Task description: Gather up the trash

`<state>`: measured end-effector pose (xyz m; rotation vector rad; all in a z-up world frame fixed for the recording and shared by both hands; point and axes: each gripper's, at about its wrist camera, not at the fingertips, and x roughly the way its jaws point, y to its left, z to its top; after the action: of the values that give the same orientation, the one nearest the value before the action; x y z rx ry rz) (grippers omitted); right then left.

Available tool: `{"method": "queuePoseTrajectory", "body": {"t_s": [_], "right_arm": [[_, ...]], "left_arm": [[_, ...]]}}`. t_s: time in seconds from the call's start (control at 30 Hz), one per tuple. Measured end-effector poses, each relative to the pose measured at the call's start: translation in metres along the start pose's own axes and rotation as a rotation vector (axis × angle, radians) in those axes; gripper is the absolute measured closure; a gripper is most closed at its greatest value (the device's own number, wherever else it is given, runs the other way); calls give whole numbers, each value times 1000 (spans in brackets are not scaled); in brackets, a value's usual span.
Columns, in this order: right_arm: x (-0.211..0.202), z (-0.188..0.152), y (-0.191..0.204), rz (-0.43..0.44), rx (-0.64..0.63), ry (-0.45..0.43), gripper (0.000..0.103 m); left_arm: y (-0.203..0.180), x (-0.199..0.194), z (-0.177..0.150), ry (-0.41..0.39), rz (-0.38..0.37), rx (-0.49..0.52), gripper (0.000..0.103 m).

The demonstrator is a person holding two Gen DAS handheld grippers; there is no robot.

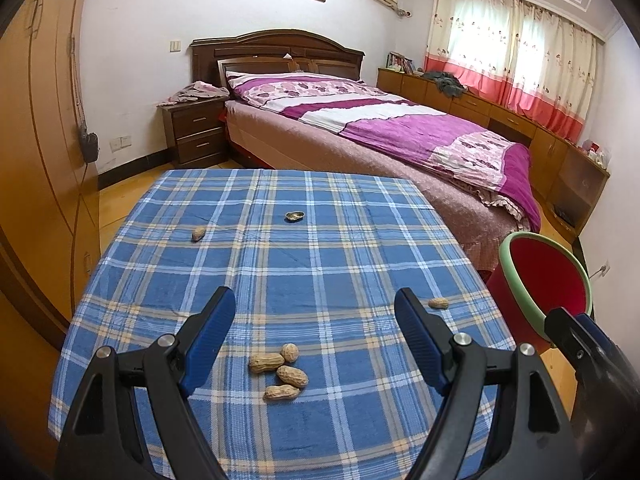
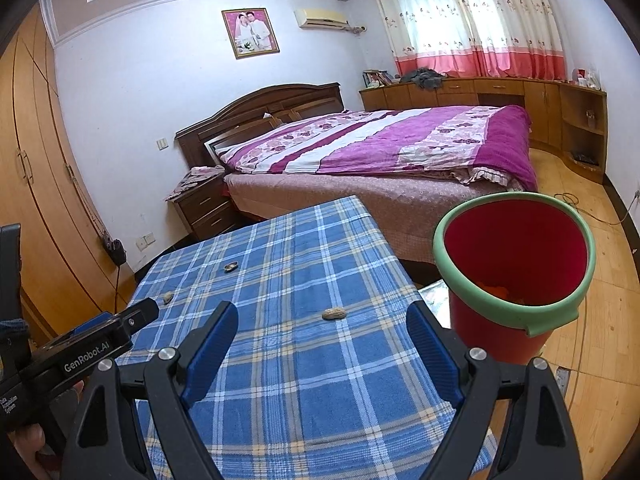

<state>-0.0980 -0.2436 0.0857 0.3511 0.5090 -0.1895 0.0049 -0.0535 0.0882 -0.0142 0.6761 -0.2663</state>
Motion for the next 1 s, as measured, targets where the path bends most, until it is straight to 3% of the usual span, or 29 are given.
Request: {"method": "queuePoseTrajectory", "body": {"t_s": [1.0], "right_arm": [[0, -1, 1, 0, 1, -1, 15]], "left_arm": [[2, -2, 0, -3, 0, 1, 22]]}}
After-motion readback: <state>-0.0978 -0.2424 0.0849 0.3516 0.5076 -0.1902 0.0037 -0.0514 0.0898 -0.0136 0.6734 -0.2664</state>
